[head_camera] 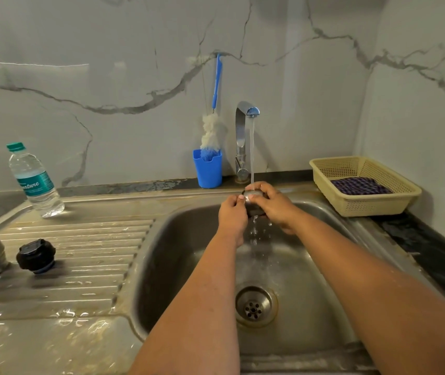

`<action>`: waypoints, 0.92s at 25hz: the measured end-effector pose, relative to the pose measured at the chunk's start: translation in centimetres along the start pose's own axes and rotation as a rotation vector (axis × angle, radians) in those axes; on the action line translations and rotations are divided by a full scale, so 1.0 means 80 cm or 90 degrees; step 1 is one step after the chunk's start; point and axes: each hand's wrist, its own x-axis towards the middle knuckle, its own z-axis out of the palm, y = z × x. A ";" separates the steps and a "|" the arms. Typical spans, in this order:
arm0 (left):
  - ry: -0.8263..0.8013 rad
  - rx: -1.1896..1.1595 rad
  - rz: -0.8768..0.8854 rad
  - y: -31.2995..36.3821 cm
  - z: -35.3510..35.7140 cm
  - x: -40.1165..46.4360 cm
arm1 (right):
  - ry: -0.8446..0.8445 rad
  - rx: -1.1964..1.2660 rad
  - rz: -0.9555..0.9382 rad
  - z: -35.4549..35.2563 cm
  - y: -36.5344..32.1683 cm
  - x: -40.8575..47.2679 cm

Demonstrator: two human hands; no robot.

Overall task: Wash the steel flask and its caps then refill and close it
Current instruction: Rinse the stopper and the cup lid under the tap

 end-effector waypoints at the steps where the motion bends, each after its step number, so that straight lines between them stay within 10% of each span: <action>1: 0.003 0.001 0.004 0.000 -0.001 0.001 | -0.013 0.030 -0.010 0.000 0.001 -0.001; 16: 0.014 -0.043 0.017 0.001 -0.011 -0.001 | 0.022 -0.061 -0.075 0.006 -0.006 -0.006; 23: -0.045 -0.112 -0.010 0.004 -0.008 -0.010 | 0.076 0.015 0.110 0.001 -0.013 -0.012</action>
